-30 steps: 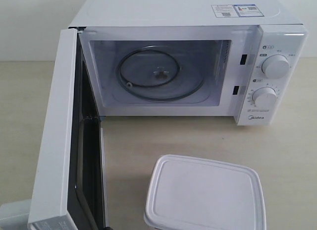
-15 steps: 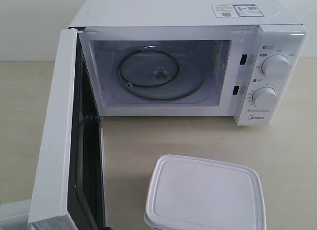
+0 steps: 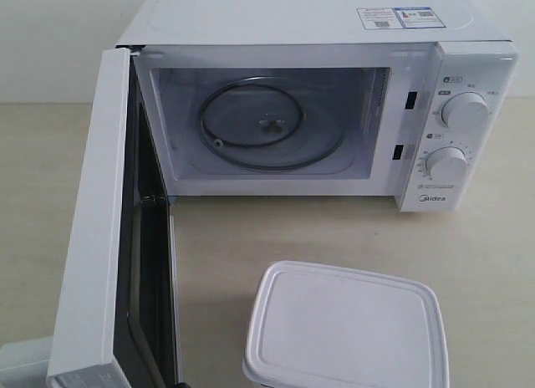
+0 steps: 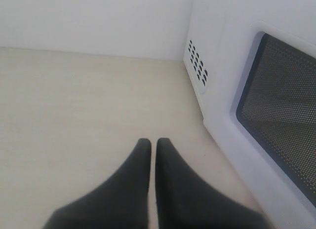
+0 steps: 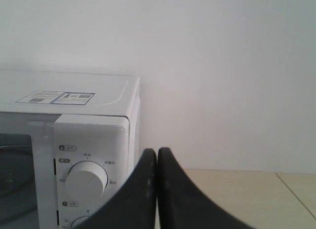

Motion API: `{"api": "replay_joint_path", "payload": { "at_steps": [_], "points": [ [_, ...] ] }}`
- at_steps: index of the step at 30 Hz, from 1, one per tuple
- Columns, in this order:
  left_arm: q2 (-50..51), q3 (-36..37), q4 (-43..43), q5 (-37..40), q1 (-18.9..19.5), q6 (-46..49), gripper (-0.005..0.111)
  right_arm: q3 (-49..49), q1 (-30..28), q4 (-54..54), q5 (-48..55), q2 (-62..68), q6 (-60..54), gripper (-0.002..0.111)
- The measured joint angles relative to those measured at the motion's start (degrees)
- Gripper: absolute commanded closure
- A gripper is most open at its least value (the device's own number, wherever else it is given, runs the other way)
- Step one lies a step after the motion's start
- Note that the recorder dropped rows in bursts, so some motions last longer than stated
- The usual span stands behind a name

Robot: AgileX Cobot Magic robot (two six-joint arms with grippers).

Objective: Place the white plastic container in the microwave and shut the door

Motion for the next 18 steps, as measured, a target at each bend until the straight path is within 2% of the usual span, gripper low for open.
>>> {"api": "replay_joint_path", "payload": {
  "at_steps": [6, 12, 18],
  "points": [
    [0.0, 0.0, 0.0, 0.0, 0.0, 0.0, 0.102, 0.0, 0.0, 0.0, -0.74, 0.0, 0.97, 0.109],
    [0.0, 0.0, 0.0, 0.0, 0.0, 0.0, 0.102, 0.0, 0.0, 0.0, -1.54, 0.0, 8.2, 0.109],
    [0.0, 0.0, 0.0, 0.0, 0.0, 0.0, 0.102, 0.0, 0.0, 0.31, -1.62, 0.0, 10.27, 0.109]
  ]
}}
